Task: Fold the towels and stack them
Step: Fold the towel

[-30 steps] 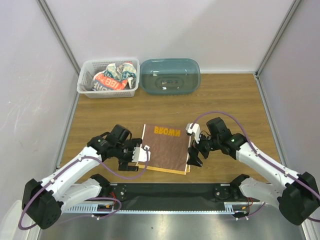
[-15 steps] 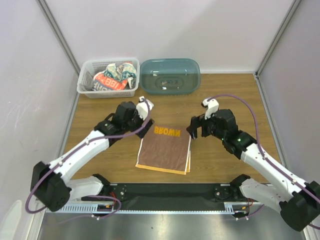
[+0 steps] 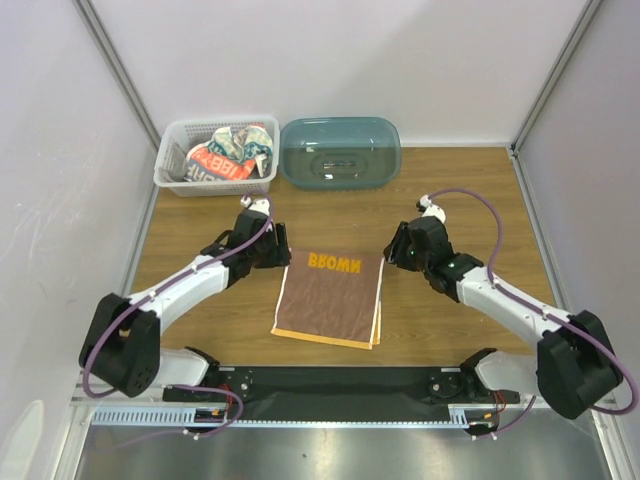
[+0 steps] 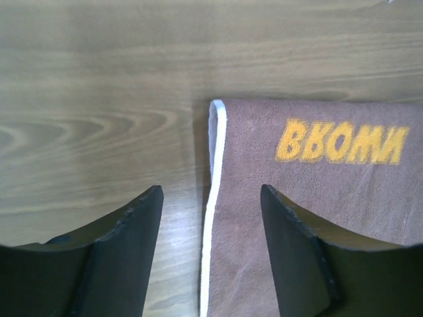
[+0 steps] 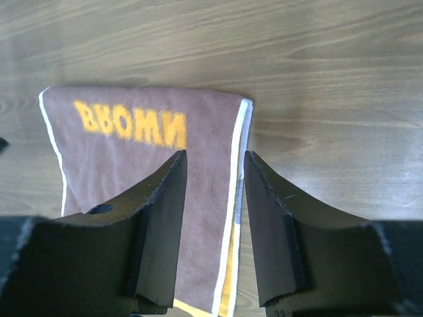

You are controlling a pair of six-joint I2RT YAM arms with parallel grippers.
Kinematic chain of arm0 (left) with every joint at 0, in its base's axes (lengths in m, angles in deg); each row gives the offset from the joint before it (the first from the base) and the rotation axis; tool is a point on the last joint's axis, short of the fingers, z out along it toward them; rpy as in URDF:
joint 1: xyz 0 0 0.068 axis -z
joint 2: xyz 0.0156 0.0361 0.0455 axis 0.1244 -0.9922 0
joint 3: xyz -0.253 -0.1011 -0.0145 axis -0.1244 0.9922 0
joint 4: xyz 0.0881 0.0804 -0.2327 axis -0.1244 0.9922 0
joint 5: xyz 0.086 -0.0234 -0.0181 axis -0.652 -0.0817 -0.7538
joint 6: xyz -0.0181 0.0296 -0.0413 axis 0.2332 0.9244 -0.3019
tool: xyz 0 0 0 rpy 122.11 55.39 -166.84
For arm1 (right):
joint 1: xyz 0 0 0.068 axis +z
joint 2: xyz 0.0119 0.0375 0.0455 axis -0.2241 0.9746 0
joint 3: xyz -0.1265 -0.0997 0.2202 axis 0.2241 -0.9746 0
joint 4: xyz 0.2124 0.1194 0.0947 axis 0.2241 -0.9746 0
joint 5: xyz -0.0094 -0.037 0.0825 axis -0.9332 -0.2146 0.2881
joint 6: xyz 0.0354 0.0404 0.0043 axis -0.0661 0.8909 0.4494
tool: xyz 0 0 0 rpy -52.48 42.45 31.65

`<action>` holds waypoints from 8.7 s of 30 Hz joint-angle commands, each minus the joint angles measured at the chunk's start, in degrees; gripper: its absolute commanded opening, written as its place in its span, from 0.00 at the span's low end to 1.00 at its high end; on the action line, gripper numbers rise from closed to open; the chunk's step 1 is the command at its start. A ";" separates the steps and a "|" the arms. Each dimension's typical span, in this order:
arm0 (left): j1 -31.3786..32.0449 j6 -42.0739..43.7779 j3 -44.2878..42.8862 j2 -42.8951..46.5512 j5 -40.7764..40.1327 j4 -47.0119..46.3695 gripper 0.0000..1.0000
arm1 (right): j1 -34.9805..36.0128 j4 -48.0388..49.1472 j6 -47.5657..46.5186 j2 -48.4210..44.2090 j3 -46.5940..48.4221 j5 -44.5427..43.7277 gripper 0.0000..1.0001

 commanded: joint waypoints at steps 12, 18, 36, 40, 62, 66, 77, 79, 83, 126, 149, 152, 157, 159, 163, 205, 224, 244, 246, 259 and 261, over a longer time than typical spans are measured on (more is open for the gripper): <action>-0.20 -4.82 4.74 -5.29 7.32 -11.25 0.66 | -1.38 7.50 7.21 13.91 0.69 4.05 0.36; -0.20 -4.56 5.27 -6.43 7.23 -12.13 0.62 | -1.47 8.12 5.98 17.42 2.97 4.23 0.29; -1.08 -2.89 2.81 -9.41 4.86 -15.89 0.48 | -5.08 11.37 2.99 31.40 13.51 4.66 0.02; -1.16 -2.71 0.62 -12.84 6.27 -17.93 0.43 | -5.95 11.54 2.46 32.98 15.10 5.63 0.00; -6.09 0.19 -13.97 -30.68 4.86 -26.63 0.24 | -9.30 14.00 2.99 35.44 17.29 6.51 0.00; -6.44 0.10 -14.77 -29.38 8.02 -25.41 0.25 | -9.65 13.57 2.46 35.18 18.09 7.30 0.05; -6.44 -4.02 -0.98 -6.71 8.29 -19.17 0.59 | -10.26 3.29 -2.28 24.74 15.37 8.36 0.76; -6.35 -5.52 3.66 -1.80 10.57 -19.77 0.61 | -10.09 2.93 -1.50 20.52 11.52 10.18 0.79; -5.48 -12.10 12.29 5.16 15.67 -23.55 0.61 | -9.21 2.84 0.26 13.22 3.78 10.82 0.79; 9.73 -33.56 37.53 24.25 11.18 -21.36 0.38 | 1.60 -1.99 20.39 -8.86 -20.49 15.04 0.41; 10.35 -34.62 39.11 21.87 12.51 -22.76 0.38 | 1.69 -0.67 20.83 -7.18 -19.97 15.04 0.18; 10.35 -34.88 39.11 21.61 12.51 -22.77 0.33 | 1.69 -0.85 20.74 -7.27 -19.88 14.95 0.13; 10.35 -34.97 39.20 21.96 11.89 -22.86 0.07 | 1.69 -1.20 20.57 -7.71 -19.88 14.95 0.04; 10.44 -34.88 39.02 22.13 11.89 -23.12 0.00 | 1.69 -1.46 20.57 -8.06 -19.70 15.04 0.01; 10.44 -34.70 39.37 23.71 11.28 -23.47 0.00 | 1.69 -2.86 20.39 -9.20 -19.18 14.69 0.00; -0.63 -17.67 1.35 8.18 9.17 -23.56 0.00 | -13.60 -4.72 -0.79 13.63 28.16 20.48 0.00; -5.30 -15.37 -2.56 1.91 15.66 -21.37 0.00 | -18.00 -6.12 -4.39 26.05 38.67 28.93 0.00; -1.08 -18.00 16.69 13.35 18.04 -17.85 0.00 | -18.00 -11.04 -1.06 6.54 8.61 26.02 0.00; -1.08 -18.00 16.96 13.70 18.04 -17.32 0.00 | -18.00 -10.87 0.26 5.22 5.10 26.64 0.00; -0.99 -14.58 11.77 16.76 16.73 -10.29 0.00 | -17.91 -15.00 1.67 -2.52 5.08 26.28 0.00; -0.99 -14.14 11.69 17.47 15.76 -9.06 0.00 | -17.73 -14.65 1.76 -2.17 4.64 26.64 0.00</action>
